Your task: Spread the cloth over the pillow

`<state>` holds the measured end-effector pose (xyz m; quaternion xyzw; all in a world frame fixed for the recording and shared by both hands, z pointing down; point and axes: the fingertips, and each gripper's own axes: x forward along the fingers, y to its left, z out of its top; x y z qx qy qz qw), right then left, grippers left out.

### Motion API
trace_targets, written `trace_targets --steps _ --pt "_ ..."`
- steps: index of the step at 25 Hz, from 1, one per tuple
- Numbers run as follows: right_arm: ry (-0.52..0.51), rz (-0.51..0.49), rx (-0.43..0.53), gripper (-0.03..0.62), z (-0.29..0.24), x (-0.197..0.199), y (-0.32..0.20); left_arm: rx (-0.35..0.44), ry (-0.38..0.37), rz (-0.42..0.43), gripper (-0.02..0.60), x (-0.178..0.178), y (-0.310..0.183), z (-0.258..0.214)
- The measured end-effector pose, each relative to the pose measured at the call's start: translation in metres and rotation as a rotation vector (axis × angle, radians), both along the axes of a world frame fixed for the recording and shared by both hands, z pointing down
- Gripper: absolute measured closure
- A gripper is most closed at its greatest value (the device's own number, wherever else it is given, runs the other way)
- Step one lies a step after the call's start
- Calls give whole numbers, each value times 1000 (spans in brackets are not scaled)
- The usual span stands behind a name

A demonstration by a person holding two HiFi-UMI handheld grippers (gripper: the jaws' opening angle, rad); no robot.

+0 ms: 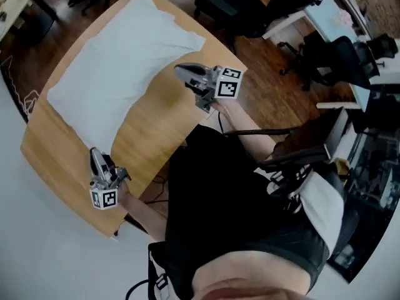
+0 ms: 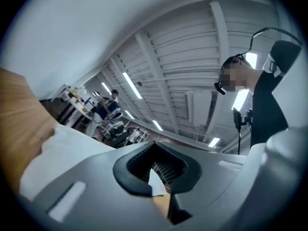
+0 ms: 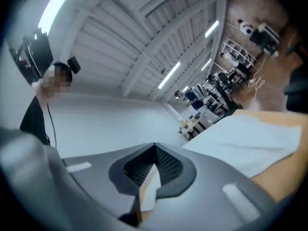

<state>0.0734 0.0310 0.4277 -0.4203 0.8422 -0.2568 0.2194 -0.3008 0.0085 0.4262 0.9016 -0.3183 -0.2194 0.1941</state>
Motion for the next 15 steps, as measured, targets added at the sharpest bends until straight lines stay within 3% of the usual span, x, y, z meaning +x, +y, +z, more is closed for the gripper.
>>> trace_targets --steps 2,7,12,15 --pt "-88 -72 22 591 -18 -29 14 37 11 83 578 50 29 -15" --pt "-58 -210 46 591 -41 -58 58 113 -40 191 578 145 112 -63" --pt "-45 -312 98 591 -57 -73 64 159 -176 183 578 175 137 -80" --pt "8 -379 111 591 -58 -78 78 149 -202 138 578 184 142 -82"
